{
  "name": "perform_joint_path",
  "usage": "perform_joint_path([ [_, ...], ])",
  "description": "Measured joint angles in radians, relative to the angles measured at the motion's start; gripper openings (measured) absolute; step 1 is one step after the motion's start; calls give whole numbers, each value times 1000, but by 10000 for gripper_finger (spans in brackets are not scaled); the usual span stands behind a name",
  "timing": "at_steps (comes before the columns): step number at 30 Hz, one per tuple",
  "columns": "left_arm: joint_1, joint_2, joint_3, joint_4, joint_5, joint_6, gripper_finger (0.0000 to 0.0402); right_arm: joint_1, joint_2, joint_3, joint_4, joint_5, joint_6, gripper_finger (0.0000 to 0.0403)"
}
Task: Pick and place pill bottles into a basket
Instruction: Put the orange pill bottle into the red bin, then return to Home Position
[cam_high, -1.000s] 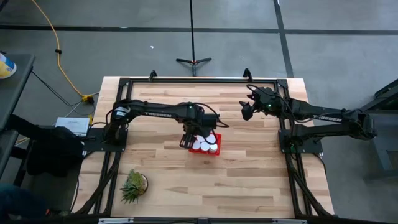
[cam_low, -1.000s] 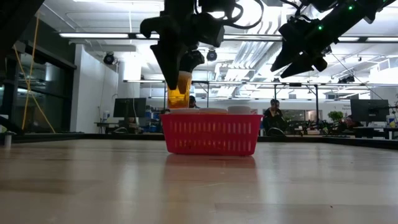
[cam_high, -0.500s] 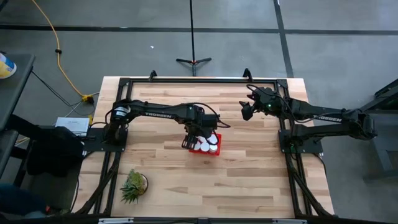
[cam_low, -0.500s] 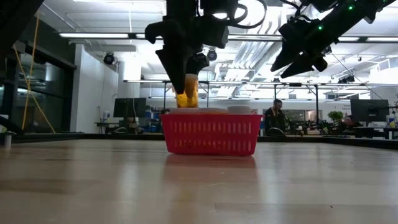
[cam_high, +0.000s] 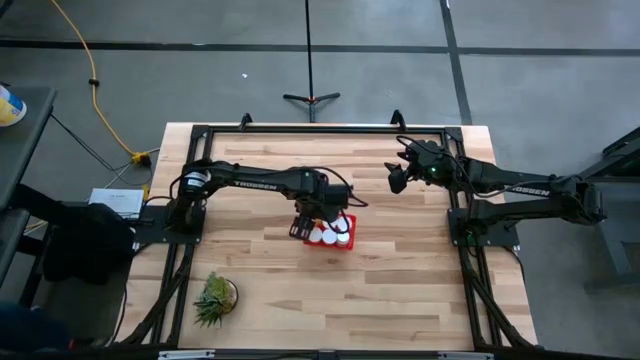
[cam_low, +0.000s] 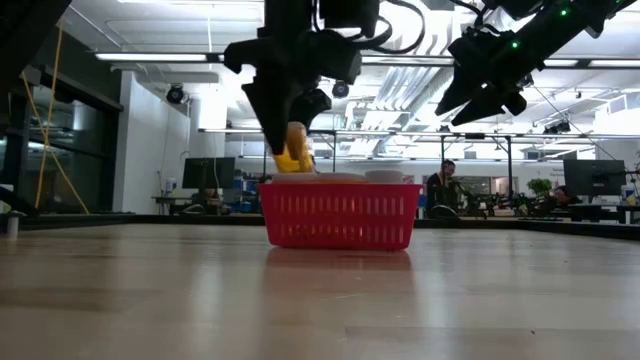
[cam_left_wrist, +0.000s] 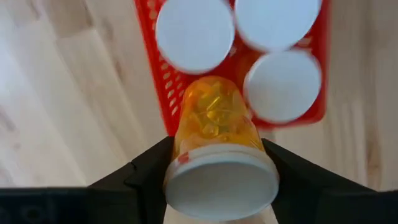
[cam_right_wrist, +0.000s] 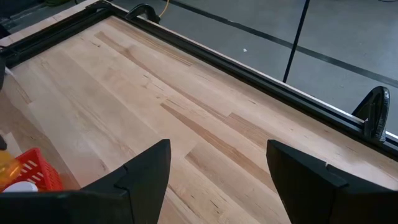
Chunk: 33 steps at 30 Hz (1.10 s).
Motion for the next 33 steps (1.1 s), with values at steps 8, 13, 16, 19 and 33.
perform_joint_path([
  [8, 0, 4, 2, 35, 12, -1, 256, 0, 0, 0, 0, 0, 0, 256],
  [13, 0, 6, 3, 62, 14, -4, 243, 0, 0, 0, -1, 0, 0, 256],
  [16, 0, 6, 3, 85, 14, -4, 246, 0, 0, 0, -1, 0, 0, 256],
  [19, 0, 7, 2, 84, 14, -4, 271, 0, 0, 0, -1, 0, 0, 256],
  [33, 5, 7, 2, 111, 31, -40, 189, 0, 0, 0, -1, -1, 0, 256],
])
